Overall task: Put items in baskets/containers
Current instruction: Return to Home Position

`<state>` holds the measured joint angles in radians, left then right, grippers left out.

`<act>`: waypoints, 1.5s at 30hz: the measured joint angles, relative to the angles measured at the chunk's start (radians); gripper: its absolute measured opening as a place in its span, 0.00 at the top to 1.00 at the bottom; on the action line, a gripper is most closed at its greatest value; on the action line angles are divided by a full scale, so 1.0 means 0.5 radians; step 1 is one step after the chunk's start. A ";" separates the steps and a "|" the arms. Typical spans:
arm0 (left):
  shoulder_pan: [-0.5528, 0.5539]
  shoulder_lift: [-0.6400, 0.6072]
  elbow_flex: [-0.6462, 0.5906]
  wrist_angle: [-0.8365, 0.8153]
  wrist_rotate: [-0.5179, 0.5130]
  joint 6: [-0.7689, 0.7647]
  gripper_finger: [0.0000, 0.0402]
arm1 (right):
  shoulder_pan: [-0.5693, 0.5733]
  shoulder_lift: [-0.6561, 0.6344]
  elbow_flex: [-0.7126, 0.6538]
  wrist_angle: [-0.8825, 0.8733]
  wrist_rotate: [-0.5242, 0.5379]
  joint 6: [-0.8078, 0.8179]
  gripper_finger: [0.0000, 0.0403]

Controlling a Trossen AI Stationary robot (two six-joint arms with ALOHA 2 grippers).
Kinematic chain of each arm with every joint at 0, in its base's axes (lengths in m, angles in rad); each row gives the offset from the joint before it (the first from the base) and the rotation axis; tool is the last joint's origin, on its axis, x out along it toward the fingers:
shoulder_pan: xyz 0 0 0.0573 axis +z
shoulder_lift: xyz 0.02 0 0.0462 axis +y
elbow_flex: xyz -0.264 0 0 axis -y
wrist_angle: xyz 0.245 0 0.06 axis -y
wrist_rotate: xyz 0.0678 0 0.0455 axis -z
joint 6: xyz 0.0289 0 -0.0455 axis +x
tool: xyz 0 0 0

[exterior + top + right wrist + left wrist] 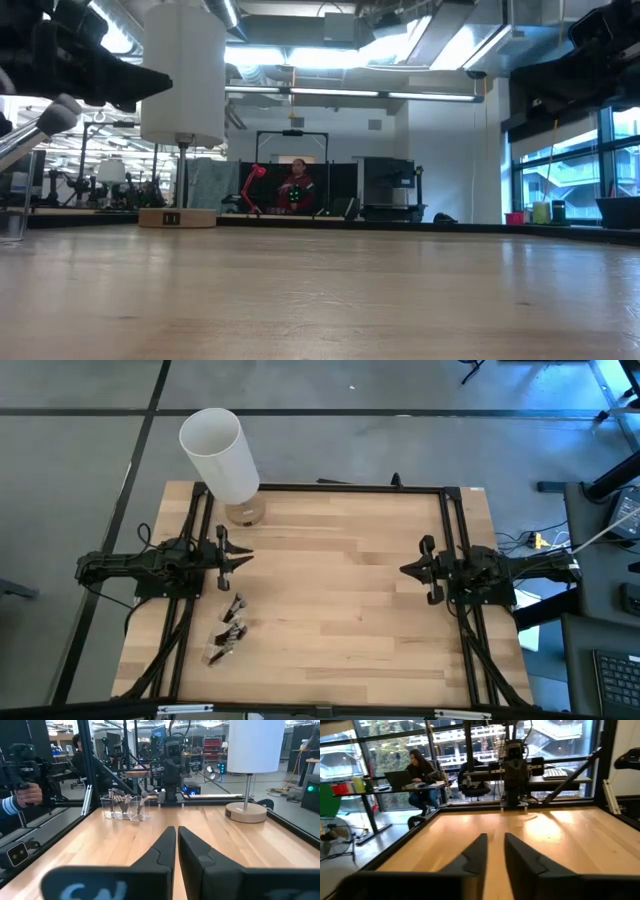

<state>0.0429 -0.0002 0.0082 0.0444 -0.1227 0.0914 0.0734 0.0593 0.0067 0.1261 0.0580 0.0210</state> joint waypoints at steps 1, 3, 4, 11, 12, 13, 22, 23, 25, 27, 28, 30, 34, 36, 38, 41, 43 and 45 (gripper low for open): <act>0.001 0.000 0.000 -0.001 0.019 0.000 0.88 | 0.000 0.000 0.000 0.001 0.001 0.006 0.96; 0.001 0.000 0.000 -0.001 0.062 -0.001 0.96 | 0.000 0.000 0.000 0.005 0.002 0.011 0.98; 0.000 0.000 0.000 -0.001 0.081 -0.002 0.98 | 0.000 0.000 0.000 0.006 0.003 0.012 0.99; 0.000 0.000 0.000 -0.039 0.073 -0.104 0.99 | 0.000 0.001 0.000 -0.036 0.005 0.054 0.99; 0.001 0.000 0.000 -0.039 0.073 -0.155 0.99 | 0.000 0.001 0.000 -0.069 0.013 0.064 0.99; 0.000 0.000 0.000 -0.038 0.073 -0.211 0.98 | 0.000 0.001 0.000 -0.098 0.029 0.054 0.99; 0.000 0.000 0.000 -0.039 0.074 -0.488 0.97 | -0.001 0.008 0.000 -0.176 0.057 -0.052 0.90; 0.000 0.000 0.000 -0.038 0.074 -0.488 0.97 | -0.001 0.008 0.000 -0.176 0.058 -0.048 0.90; 0.000 0.000 0.000 -0.038 0.074 -0.491 0.98 | -0.001 0.008 0.000 -0.176 0.057 -0.051 0.89; 0.000 0.000 0.000 -0.038 0.074 -0.491 0.98 | -0.001 0.008 0.000 -0.177 0.058 -0.049 0.89; 0.000 0.000 0.000 -0.038 0.074 -0.491 0.98 | -0.001 0.008 0.000 -0.176 0.057 -0.051 0.88; 0.000 0.000 0.000 -0.038 0.074 -0.491 0.98 | -0.001 0.008 0.000 -0.174 0.057 -0.060 0.88; 0.000 0.000 0.000 -0.038 0.075 -0.490 0.97 | -0.001 0.008 0.000 -0.177 0.057 -0.051 0.88; 0.000 0.000 0.000 -0.038 0.075 -0.491 0.97 | -0.001 0.008 0.000 -0.177 0.057 -0.049 0.88; 0.001 0.000 0.000 -0.038 0.075 -0.490 0.97 | -0.001 0.008 0.000 -0.177 0.057 -0.051 0.88; 0.000 0.000 0.000 -0.038 0.075 -0.491 0.98 | -0.001 0.008 0.000 -0.177 0.057 -0.049 0.88; 0.000 0.000 0.000 -0.038 0.075 -0.489 0.98 | -0.001 0.008 0.000 -0.177 0.057 -0.050 0.88; 0.000 0.000 0.000 -0.038 0.075 -0.491 0.98 | -0.001 0.008 0.000 -0.178 0.057 -0.055 0.88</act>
<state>0.0430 -0.0002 0.0082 0.0254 -0.0853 -0.1539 0.0731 0.0631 0.0067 0.0372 0.0864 -0.0063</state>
